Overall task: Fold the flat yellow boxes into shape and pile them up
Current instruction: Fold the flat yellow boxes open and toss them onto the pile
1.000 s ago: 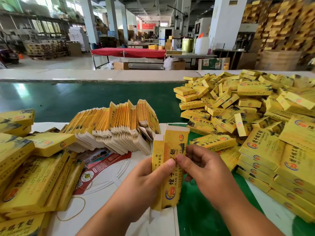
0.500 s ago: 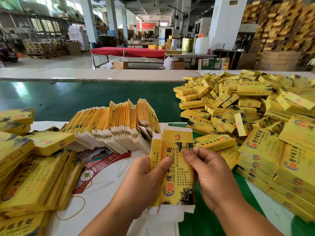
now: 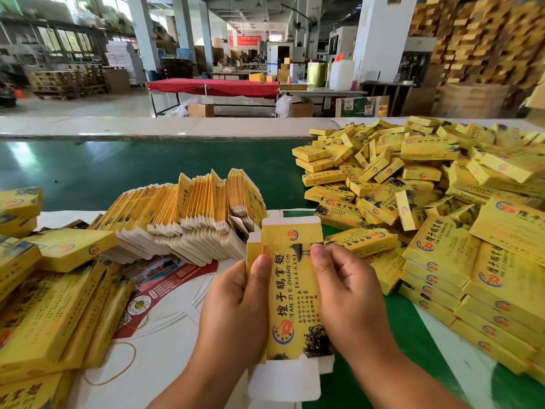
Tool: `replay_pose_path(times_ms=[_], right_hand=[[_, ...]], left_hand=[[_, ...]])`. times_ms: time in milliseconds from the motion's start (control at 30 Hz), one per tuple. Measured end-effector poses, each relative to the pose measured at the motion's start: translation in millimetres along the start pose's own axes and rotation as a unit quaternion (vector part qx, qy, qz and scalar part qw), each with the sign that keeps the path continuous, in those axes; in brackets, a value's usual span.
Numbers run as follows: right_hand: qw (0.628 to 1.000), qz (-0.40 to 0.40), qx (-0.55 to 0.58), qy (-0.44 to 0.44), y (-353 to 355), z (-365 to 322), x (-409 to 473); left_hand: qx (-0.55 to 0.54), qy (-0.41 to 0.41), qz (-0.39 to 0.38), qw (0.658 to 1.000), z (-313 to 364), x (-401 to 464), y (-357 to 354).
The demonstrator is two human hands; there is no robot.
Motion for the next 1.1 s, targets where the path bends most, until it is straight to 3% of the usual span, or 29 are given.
replay_pose_path(times_ms=[133,300,433,533,600,700,833,900,1000,1100], right_hand=[[0.998,0.000,0.057,-0.006,3,2,1],[0.999,0.016,0.011,0.045,7,-2,3],[0.997,0.050,-0.013,0.061,9,-2,2],[0.996,0.048,-0.028,0.071,10,-3,0],[0.998,0.011,-0.002,0.057,7,-6,-3],[0.994,-0.045,0.004,0.100,2,-9,-7],[0.989,-0.009,-0.056,0.136,6,-9,-4],[0.995,0.007,-0.039,0.093,13,-6,-1],[0.995,-0.044,0.094,0.007,17,-2,3],[0.987,-0.087,0.131,0.014,17,0,4]], left_hand=[[0.011,0.003,-0.013,1.000,2,0,0],[0.012,-0.032,-0.016,0.999,0,0,-1],[0.092,-0.052,-0.009,0.994,-5,-4,-2],[0.192,-0.054,-0.061,0.978,-9,-6,-4],[0.113,-0.046,-0.129,0.984,-9,-5,-5],[-0.033,0.046,-0.219,0.974,-5,-2,-1],[-0.228,0.155,-0.261,0.925,-3,4,9],[-0.272,0.156,-0.306,0.899,-4,6,14],[-0.309,0.157,-0.359,0.867,-7,7,17],[-0.335,0.160,-0.403,0.836,-8,7,15]])
Point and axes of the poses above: each hand's wrist, its own x-axis towards the middle knuckle, its own y-axis out of the back of the hand, z = x × y, the point moved 1 cm from there along x, towards the middle knuckle, and after that the axes turned 5 degrees about -x, right-handed, at the moved point
